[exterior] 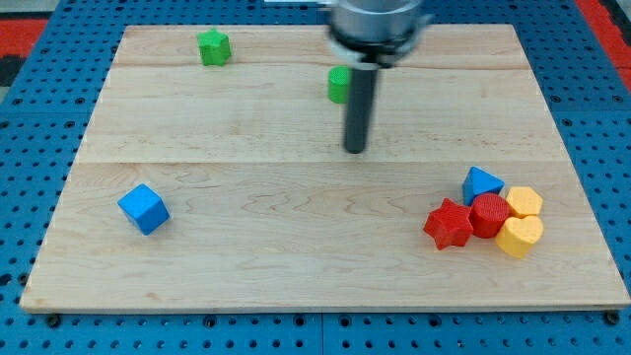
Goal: Place the green circle above the triangle
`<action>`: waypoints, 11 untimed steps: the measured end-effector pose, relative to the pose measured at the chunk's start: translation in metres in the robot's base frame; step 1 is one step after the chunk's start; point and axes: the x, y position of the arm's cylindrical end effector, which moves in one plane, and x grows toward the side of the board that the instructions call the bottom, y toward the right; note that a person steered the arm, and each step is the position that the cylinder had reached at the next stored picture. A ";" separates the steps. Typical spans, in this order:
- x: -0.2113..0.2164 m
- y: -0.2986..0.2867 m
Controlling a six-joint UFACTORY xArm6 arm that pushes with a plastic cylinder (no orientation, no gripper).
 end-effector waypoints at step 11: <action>-0.043 0.111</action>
